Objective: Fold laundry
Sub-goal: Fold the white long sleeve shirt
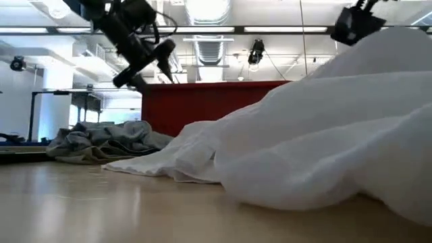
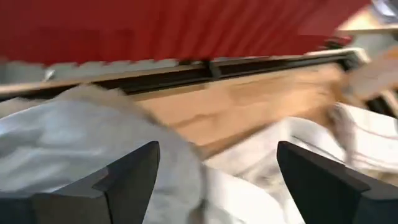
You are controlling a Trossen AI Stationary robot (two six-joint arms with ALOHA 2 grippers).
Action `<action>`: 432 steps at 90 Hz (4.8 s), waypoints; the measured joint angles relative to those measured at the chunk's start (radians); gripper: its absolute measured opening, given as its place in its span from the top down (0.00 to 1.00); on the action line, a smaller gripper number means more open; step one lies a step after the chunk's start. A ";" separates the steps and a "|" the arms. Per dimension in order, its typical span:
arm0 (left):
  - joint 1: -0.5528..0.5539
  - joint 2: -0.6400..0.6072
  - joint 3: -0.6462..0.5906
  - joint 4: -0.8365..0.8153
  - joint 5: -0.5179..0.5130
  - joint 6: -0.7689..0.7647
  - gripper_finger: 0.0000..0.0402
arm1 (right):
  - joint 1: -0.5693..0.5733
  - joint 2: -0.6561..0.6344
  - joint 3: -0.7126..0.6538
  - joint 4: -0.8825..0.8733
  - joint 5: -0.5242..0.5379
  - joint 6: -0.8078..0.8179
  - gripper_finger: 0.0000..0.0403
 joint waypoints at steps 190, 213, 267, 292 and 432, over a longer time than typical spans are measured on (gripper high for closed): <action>-0.835 0.083 -0.079 -0.695 0.154 -0.449 1.00 | -0.016 0.174 0.187 -0.117 0.177 -0.173 0.13; -0.835 -0.064 -0.118 -0.835 0.348 -0.519 1.00 | -0.017 0.175 0.187 -0.119 0.177 -0.196 0.13; -0.879 -0.124 -0.112 -0.860 0.681 -0.658 1.00 | -0.023 0.174 0.183 -0.126 0.174 -0.261 0.13; -0.896 -0.093 -0.123 -0.786 0.709 -0.632 0.73 | -0.106 0.163 0.176 -0.177 0.209 -0.135 0.13; -0.081 0.890 0.774 -0.111 0.336 0.383 0.64 | -0.779 0.325 -0.135 0.216 0.157 -0.184 0.50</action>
